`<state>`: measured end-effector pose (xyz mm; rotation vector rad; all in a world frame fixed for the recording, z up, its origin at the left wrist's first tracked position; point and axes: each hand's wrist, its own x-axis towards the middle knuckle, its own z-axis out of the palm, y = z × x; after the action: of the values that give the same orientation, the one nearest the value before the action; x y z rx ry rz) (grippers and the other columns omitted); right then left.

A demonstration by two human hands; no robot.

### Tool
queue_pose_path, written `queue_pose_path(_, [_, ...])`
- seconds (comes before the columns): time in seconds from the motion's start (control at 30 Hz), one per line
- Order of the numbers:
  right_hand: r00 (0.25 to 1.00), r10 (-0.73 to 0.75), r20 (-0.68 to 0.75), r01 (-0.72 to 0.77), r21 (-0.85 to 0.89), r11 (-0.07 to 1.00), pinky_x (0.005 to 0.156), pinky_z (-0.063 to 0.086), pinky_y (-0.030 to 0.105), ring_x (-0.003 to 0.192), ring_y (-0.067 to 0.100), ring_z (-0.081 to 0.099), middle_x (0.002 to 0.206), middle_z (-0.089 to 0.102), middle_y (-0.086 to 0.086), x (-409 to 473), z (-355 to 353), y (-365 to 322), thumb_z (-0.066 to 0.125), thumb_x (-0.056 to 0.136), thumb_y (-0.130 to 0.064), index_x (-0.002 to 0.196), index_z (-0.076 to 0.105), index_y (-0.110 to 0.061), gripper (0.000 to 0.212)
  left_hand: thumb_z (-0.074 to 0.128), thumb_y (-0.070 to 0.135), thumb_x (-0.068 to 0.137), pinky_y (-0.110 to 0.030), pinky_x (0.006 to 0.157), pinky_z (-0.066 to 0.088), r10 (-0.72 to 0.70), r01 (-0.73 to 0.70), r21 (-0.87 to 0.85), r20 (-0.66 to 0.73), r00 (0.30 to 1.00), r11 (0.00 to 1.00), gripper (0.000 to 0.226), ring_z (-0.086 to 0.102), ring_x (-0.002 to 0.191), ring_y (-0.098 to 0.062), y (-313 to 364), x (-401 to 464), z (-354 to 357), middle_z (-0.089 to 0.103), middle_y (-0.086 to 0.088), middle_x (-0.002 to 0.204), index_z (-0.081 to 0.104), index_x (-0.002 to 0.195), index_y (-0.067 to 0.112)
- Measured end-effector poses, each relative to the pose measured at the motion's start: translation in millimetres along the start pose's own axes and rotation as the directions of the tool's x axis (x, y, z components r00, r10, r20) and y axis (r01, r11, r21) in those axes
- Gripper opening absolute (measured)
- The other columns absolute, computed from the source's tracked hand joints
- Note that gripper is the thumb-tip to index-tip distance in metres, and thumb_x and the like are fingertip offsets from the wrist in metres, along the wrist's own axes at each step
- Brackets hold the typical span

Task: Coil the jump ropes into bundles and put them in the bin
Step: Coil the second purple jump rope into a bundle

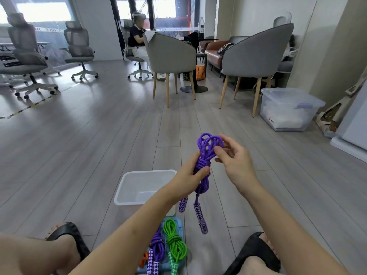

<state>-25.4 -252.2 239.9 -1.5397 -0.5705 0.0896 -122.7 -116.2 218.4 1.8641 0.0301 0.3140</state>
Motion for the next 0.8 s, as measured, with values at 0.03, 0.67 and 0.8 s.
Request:
queue_pose_path(0.03, [1.0, 0.006, 0.008, -0.006, 0.027, 1.0, 0.084, 0.061, 0.032, 0.1, 0.015, 0.072, 0.113, 0.074, -0.002, 0, 0, -1, 0.063, 0.102, -0.015, 0.139, 0.062, -0.018, 0.038, 0.055, 0.019, 0.104, -0.043, 0.102, 0.053, 0.001, -0.001, -0.001, 0.013, 1.0, 1.0, 0.042, 0.063, 0.109, -0.025, 0, 0, -1, 0.064, -0.007, 0.116, 0.046, 0.142, 0.036])
queue_pose_path(0.67, [0.992, 0.046, 0.121, -0.071, 0.212, 0.975, 0.077, 0.054, 0.023, 0.084, 0.016, 0.074, 0.095, 0.08, 0.008, 2, -15, -18, 0.076, 0.091, -0.012, 0.115, 0.058, -0.014, 0.031, 0.056, 0.028, 0.103, -0.037, 0.102, 0.052, -0.024, 0.033, -0.089, 0.097, 0.995, 0.996, 0.036, 0.065, 0.103, -0.012, 4, 6, -13, 0.067, 0.0, 0.114, 0.055, 0.139, 0.032])
queue_pose_path(0.8, [0.963, 0.103, 0.251, -0.139, 0.131, 0.982, 0.059, 0.044, 0.016, 0.068, 0.01, 0.057, 0.082, 0.071, -0.006, 5, -27, -17, 0.073, 0.094, -0.02, 0.124, 0.066, -0.017, 0.031, 0.052, 0.037, 0.103, -0.049, 0.106, 0.05, -0.059, 0.067, -0.039, 0.171, 0.983, 0.997, 0.034, 0.065, 0.101, -0.013, 7, 5, -10, 0.066, 0.004, 0.109, 0.056, 0.135, 0.027])
